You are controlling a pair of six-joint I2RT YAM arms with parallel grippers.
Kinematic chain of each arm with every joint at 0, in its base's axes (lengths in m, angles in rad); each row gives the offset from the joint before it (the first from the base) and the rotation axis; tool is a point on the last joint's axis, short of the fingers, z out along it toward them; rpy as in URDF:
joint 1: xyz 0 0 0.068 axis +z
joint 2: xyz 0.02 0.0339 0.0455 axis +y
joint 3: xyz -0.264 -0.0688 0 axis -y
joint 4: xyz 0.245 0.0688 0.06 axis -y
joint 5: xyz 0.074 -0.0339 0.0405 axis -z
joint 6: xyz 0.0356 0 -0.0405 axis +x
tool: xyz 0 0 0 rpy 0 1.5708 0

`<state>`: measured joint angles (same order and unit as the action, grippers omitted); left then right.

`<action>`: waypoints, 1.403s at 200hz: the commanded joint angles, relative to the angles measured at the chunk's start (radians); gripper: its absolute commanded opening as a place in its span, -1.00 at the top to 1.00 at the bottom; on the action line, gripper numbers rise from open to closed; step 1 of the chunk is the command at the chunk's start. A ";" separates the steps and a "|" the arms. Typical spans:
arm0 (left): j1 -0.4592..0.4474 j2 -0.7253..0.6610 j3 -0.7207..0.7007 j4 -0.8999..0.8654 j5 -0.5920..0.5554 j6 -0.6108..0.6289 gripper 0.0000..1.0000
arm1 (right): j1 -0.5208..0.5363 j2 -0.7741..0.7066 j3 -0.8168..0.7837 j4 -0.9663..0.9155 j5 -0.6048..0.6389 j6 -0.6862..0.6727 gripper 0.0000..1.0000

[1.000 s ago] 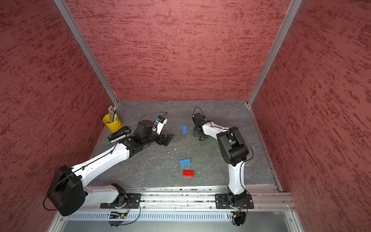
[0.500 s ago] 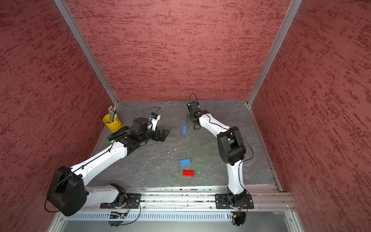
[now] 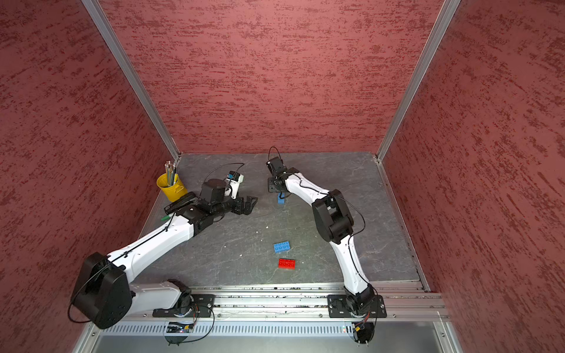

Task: Assemble a rectangle with lego
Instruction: Assemble the lego brick with the lego brick.

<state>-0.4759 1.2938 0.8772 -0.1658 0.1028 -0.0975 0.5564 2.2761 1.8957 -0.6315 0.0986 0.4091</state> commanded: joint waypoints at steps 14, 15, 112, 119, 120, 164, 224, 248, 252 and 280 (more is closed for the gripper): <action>0.008 0.002 0.025 -0.013 -0.005 -0.005 -0.99 | -0.006 0.013 0.029 -0.020 0.023 -0.021 -0.11; 0.008 0.002 0.025 -0.012 -0.006 -0.005 -0.99 | -0.006 0.013 0.029 -0.020 0.024 -0.021 -0.10; 0.010 0.015 0.028 -0.014 0.000 -0.005 -0.99 | -0.010 0.054 0.060 -0.033 0.089 -0.043 -0.10; 0.010 0.015 0.028 -0.014 0.001 -0.005 -0.99 | -0.009 0.056 0.061 -0.033 0.091 -0.043 -0.10; 0.010 0.015 0.028 -0.014 0.001 -0.004 -0.99 | -0.009 0.057 0.061 -0.033 0.092 -0.044 -0.10; 0.011 0.016 0.028 -0.015 0.000 -0.002 -0.99 | -0.019 0.067 0.065 -0.034 0.101 -0.046 -0.10; 0.011 0.019 0.030 -0.015 0.000 -0.001 -0.99 | -0.021 0.097 0.100 -0.043 0.094 -0.050 -0.10; 0.013 0.020 0.030 -0.015 0.001 -0.002 -0.99 | -0.021 0.097 0.097 -0.044 0.089 -0.046 -0.10; 0.013 0.021 0.030 -0.016 0.000 -0.002 -0.99 | -0.021 0.097 0.097 -0.045 0.089 -0.046 -0.10; 0.015 0.022 0.031 -0.017 0.002 -0.004 -0.99 | -0.021 0.092 0.085 -0.041 0.090 -0.045 -0.10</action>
<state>-0.4702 1.3067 0.8829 -0.1719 0.1032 -0.0978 0.5400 2.3566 1.9728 -0.6605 0.1730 0.3660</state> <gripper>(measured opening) 0.996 0.628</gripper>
